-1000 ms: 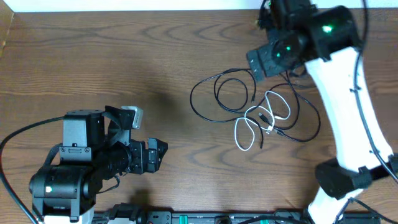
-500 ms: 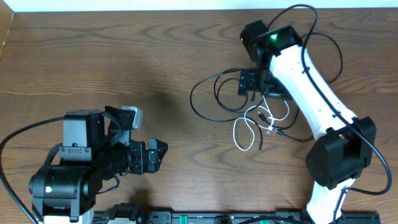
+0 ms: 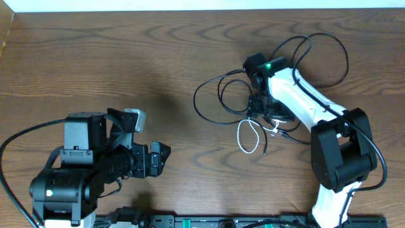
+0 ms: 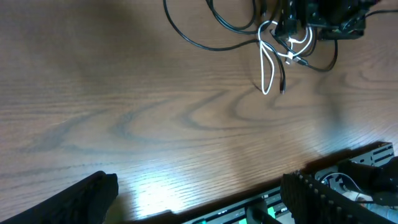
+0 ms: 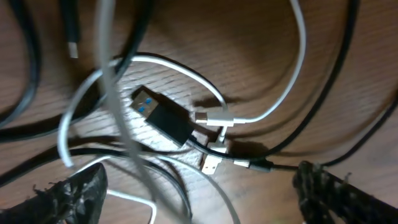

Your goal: Untangle cables

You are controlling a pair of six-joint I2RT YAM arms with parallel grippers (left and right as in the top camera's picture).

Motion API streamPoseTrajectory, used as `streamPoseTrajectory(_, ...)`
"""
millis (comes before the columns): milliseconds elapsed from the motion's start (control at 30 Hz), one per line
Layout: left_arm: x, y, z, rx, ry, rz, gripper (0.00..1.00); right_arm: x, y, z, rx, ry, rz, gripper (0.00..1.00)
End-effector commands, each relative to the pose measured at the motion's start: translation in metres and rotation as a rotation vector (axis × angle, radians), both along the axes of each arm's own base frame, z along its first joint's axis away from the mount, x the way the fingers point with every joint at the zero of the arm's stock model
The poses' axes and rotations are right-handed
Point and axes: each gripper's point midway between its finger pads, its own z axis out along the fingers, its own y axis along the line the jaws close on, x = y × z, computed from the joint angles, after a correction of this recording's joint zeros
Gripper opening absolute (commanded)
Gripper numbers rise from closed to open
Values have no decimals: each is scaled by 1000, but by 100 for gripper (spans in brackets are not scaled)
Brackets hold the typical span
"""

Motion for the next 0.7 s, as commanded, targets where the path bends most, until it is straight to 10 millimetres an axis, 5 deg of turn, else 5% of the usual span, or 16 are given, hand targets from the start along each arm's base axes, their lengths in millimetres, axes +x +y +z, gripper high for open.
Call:
streamPoseTrajectory(0,0,0,0,13,-9,-17,89,-1,-4,-6,-12,6,63,76)
streamPoseTrajectory(67,0,0,0,13,-10,-17,88,3,2,-7,17,-1,90,63)
streamPoseTrajectory(133,0,0,0,13,-8,-17,88,13,12,-1,78,-27,127,24)
streamPoseTrajectory(200,0,0,-1,14,-7,-17,88,25,19,11,118,-53,153,1)
streamPoseTrajectory(300,-1,0,-3,14,0,-17,88,42,32,37,179,-93,207,1)
streamPoseTrajectory(533,-1,0,-16,15,38,-17,88,87,51,220,250,-415,416,1)
streamPoseTrajectory(667,1,0,-17,16,48,-17,88,98,42,328,288,-726,412,1)
